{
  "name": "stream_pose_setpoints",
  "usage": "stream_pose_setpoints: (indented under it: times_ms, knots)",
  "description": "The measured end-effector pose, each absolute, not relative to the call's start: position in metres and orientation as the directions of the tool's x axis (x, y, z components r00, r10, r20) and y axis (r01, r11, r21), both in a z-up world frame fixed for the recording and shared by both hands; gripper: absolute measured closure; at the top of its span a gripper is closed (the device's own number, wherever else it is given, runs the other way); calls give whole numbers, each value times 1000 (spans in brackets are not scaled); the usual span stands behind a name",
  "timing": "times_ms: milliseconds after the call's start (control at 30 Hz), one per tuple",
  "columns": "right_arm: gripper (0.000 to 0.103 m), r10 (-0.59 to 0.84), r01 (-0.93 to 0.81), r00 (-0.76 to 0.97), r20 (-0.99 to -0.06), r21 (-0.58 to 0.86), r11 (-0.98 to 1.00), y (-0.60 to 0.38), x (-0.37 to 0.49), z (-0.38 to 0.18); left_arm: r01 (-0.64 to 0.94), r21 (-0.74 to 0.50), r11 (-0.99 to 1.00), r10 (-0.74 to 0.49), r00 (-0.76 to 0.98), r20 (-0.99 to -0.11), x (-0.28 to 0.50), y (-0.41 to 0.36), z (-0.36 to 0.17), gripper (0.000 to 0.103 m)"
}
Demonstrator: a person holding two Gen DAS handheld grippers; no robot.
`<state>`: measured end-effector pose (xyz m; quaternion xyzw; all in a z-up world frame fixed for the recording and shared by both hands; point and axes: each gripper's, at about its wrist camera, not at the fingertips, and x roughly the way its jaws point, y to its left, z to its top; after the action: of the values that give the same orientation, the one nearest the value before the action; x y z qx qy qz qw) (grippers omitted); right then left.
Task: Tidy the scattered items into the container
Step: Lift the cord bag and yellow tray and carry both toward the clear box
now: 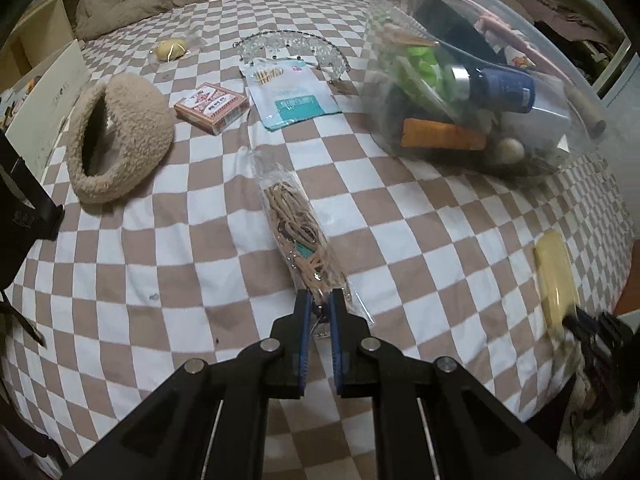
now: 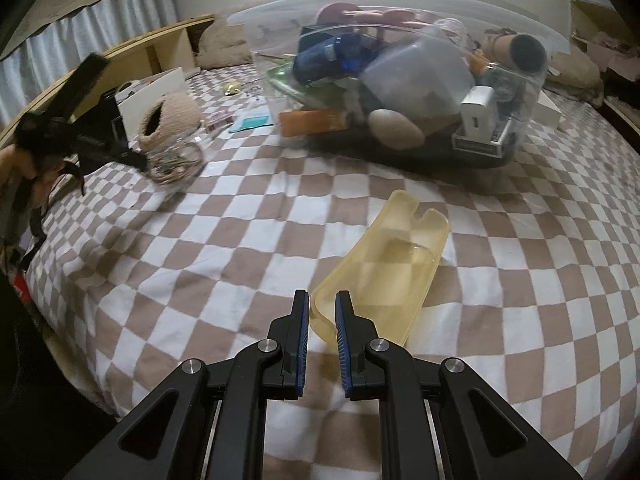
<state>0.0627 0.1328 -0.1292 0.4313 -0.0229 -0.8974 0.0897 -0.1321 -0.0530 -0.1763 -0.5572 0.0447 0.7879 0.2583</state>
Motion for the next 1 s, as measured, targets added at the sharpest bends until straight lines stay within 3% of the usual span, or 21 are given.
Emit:
stream_pose_setpoints:
  times_ms: [133, 300, 367, 433, 500, 533, 600, 633, 667, 833, 1000]
  knots:
    - [90, -202, 129, -611, -765, 155, -979, 144, 57, -127, -493, -230, -839, 362, -189, -913, -124, -53, -183, 93]
    - [89, -395, 173, -568, -722, 365, -915, 159, 59, -127, -511, -168, -843, 298, -184, -937, -123, -50, -195, 89]
    - [89, -375, 148, -573, -729, 358, -922, 160, 64, -125, -489, -170, -855, 296, -193, -936, -128, -52, -197, 59]
    - [89, -357, 142, -583, -730, 341, -929, 159, 68, -120, -460, -190, -867, 304, -187, -934, -133, -55, -200, 44]
    - [89, -348, 142, -602, -718, 333, -932, 156, 70, -115, -446, -198, -873, 307, -186, -933, -137, -55, -200, 42]
    - [86, -342, 139, -607, -718, 327, -935, 156, 70, -114, -439, -202, -876, 308, -184, -933, -139, -53, -201, 40]
    - [59, -321, 131, -609, -726, 306, -943, 153, 68, -113, -425, -210, -880, 308, -176, -935, -141, -50, -204, 35]
    - [25, -305, 123, -612, -730, 293, -948, 153, 68, -114, -419, -211, -883, 305, -172, -937, -143, -47, -205, 32]
    - [13, -288, 119, -620, -730, 275, -954, 152, 69, -113, -414, -208, -886, 299, -169, -939, -145, -45, -207, 31]
    - [13, -262, 117, -615, -744, 243, -963, 148, 71, -112, -392, -123, -912, 216, -204, -955, -153, -29, -213, 30]
    - [13, -216, 77, -612, -761, 214, -974, 156, 64, -115, -378, -134, -916, 214, -179, -960, -162, -14, -220, 30]
